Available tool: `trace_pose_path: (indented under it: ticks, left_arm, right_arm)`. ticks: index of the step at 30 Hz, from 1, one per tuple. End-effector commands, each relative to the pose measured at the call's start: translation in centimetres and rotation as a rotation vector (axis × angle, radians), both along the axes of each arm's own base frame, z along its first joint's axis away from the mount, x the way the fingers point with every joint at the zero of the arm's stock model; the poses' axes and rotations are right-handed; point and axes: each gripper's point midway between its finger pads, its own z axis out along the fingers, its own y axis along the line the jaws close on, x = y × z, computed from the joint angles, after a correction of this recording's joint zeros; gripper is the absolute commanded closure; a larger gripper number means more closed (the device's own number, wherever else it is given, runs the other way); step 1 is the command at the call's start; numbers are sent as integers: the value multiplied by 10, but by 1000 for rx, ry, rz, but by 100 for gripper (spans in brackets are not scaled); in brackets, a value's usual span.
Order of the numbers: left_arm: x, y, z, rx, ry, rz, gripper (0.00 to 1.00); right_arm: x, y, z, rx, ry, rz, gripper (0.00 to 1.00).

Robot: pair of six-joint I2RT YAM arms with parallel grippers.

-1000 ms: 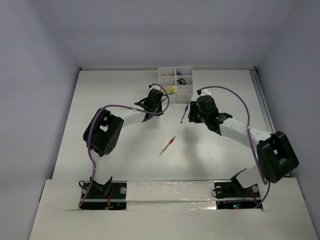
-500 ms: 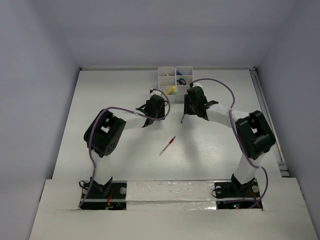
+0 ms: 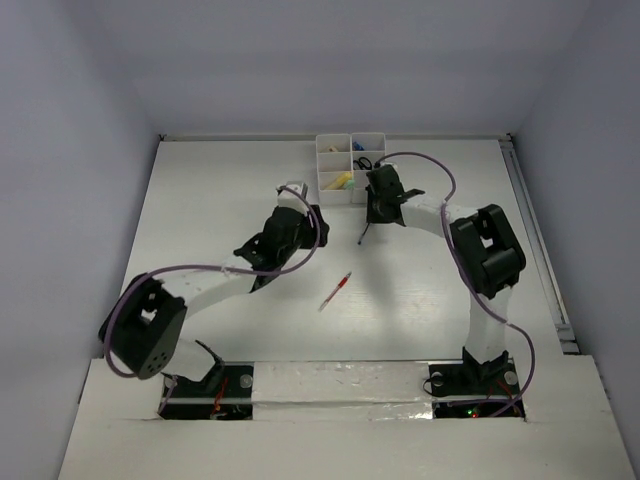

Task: Sort the stationery into containers
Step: Pick up the pen from the center of the board.

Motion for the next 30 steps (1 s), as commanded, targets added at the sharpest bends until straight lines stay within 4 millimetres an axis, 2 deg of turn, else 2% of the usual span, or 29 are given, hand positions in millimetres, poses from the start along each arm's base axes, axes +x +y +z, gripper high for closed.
trace_pose_path:
  ticks: [1,3,4,5,6,7,8,13,16,18,19,22,23,24,27,28,29,30]
  left_arm:
    - [-25,-14,36,-169,-85,-80,48]
    - [-42,-13,31,-184,-79,-123,48]
    - [-50,-14,38,-201,-97,-141,48]
    - [-57,-10,31,-196,-82,-155,48]
    - [-61,-9,31,-201,-85,-163,48]
    - [-66,-6,39,-217,-106,-172,48]
    - [-73,-2,32,-211,-99,-180,47]
    - [-86,9,49,-218,-171,-209,44]
    - [-87,15,45,-198,-198,-203,43]
    - [-88,14,42,-180,-204,-217,43]
    - [-88,13,39,-176,-201,-226,43]
    - [-95,5,37,-196,-188,-278,42]
    - [-96,3,38,-203,-186,-291,43]
    - [-98,0,38,-209,-180,-310,42]
    - [-104,-7,37,-231,-161,-350,43]
    - [-104,-9,37,-236,-159,-358,43]
    - [-106,-11,39,-249,-156,-371,43]
    - [-107,-11,39,-253,-153,-376,43]
  right_arm:
    - [3,1,-8,-4,22,-10,75]
    - [2,1,-12,-5,35,-11,76]
    - [2,1,-15,-9,41,-13,76]
    - [2,2,-15,-6,45,-11,76]
    - [2,2,-16,-7,50,-12,76]
    - [1,2,-18,-7,57,-16,75]
    - [1,2,-18,-5,59,-19,75]
    - [2,2,-18,-3,66,-34,67]
    - [3,3,-24,-10,91,-44,67]
    - [2,2,-27,-14,103,-54,72]
    - [0,1,-29,-16,104,-60,82]
    - [-2,-3,-20,-7,86,-79,100]
    - [-9,-6,-24,-12,97,-84,100]
    - [-9,-6,-13,5,70,-90,100]
    - [-18,-9,-3,48,27,-98,100]
    - [-19,-7,21,86,-28,-92,100]
    - [-16,-4,34,124,-79,-84,100]
    - [-25,-6,34,133,-76,-78,100]
